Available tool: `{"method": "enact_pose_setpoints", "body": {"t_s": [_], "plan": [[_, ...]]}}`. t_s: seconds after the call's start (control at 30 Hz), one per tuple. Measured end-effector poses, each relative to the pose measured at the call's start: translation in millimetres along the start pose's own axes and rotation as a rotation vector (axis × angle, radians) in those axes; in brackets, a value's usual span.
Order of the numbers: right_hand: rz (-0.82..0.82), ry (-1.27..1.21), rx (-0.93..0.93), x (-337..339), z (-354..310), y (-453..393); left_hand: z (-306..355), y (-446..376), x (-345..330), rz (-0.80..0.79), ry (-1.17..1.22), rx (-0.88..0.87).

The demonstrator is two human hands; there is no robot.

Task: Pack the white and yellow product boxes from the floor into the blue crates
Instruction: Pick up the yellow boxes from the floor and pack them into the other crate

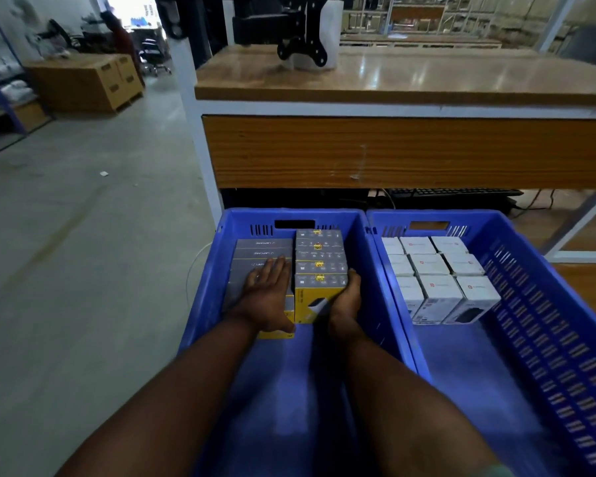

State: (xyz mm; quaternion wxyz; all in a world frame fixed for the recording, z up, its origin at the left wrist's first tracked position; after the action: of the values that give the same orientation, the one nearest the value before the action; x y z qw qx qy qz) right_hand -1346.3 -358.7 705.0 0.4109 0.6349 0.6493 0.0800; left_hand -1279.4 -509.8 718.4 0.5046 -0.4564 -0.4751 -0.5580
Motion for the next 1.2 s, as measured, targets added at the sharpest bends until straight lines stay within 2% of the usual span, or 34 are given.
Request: {"method": "enact_pose_setpoints", "body": {"t_s": [0.23,0.37,0.43,0.67,0.83,1.2], "plan": [[-0.010,0.003,0.024,1,0,3,-2,1,2,-0.019,0.069,-0.004],[-0.058,-0.034,-0.076,-7,-6,8,5,0,12,0.110,0.174,0.080],[-0.061,-0.023,-0.108,-7,-7,2,10,-2,12,0.155,0.145,0.075],[-0.083,0.142,-0.175,-6,-28,-5,8,-5,5,0.240,0.039,0.050],[-0.142,0.203,-0.122,-29,-48,-5,8,-8,2,0.244,0.055,0.036],[-0.052,0.550,-0.116,-29,-54,-26,9,-12,8,0.218,0.085,0.024]]}}
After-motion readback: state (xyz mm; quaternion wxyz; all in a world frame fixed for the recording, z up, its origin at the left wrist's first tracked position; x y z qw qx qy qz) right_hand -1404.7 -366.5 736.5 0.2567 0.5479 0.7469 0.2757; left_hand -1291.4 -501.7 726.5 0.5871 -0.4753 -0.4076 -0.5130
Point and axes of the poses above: each hand's wrist, its own y-axis away from the middle knuckle, its own x-axis out of the back of the hand, z = x × y, the point moved 5 cm from there along -y, towards the middle knuckle, and after that the axes turned 11 degrees about -x, right-handed, at the moved point
